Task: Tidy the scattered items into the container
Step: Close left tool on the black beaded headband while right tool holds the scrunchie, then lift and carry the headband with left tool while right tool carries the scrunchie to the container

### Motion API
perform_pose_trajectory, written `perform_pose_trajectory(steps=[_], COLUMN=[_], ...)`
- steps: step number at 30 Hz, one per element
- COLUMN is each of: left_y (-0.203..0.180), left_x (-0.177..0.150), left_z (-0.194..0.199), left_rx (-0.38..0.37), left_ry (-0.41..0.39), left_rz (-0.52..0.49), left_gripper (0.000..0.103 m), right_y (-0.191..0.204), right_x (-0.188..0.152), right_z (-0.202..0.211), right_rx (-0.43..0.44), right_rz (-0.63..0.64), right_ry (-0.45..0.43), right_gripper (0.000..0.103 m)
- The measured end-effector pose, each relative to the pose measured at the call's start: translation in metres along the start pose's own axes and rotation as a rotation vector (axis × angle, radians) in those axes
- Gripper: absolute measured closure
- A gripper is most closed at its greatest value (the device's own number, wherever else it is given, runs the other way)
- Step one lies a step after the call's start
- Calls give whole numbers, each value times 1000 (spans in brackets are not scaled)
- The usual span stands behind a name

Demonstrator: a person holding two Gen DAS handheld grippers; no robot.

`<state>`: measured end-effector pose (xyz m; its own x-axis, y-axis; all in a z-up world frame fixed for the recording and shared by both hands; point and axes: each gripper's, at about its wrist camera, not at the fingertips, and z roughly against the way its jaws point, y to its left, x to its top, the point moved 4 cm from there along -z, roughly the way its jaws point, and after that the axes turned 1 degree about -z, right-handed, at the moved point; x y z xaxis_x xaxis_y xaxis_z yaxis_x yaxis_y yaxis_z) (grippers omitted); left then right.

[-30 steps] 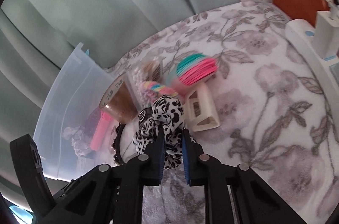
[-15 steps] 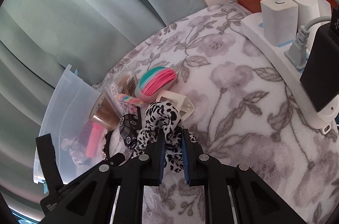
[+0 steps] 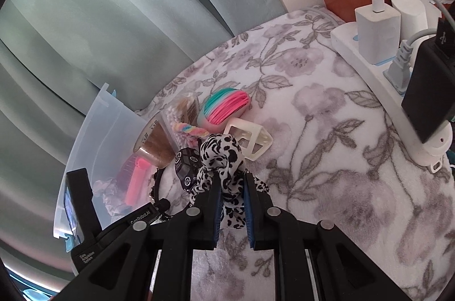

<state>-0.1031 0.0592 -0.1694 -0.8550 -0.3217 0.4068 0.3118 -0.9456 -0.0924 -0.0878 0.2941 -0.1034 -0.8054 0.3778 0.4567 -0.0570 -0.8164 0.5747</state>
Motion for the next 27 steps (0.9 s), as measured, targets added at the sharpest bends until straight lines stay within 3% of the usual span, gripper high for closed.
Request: perform_pose_trajectory(steps=[6, 20, 27], left_y=[-4, -25, -34], left_x=[-9, -4, -10], left_z=[20, 89, 117], left_rx=[-12, -40, -76], left_ry=[-29, -200, -238], left_rz=[-54, -262, -338], left_gripper=[76, 84, 87], right_y=[3, 26, 39], right_x=[1, -2, -7], right_z=[17, 78, 103], right_rx=[0, 23, 32], right_rz=[3, 39, 61], right_ry=[-30, -123, -168], right_gripper=[88, 88, 88])
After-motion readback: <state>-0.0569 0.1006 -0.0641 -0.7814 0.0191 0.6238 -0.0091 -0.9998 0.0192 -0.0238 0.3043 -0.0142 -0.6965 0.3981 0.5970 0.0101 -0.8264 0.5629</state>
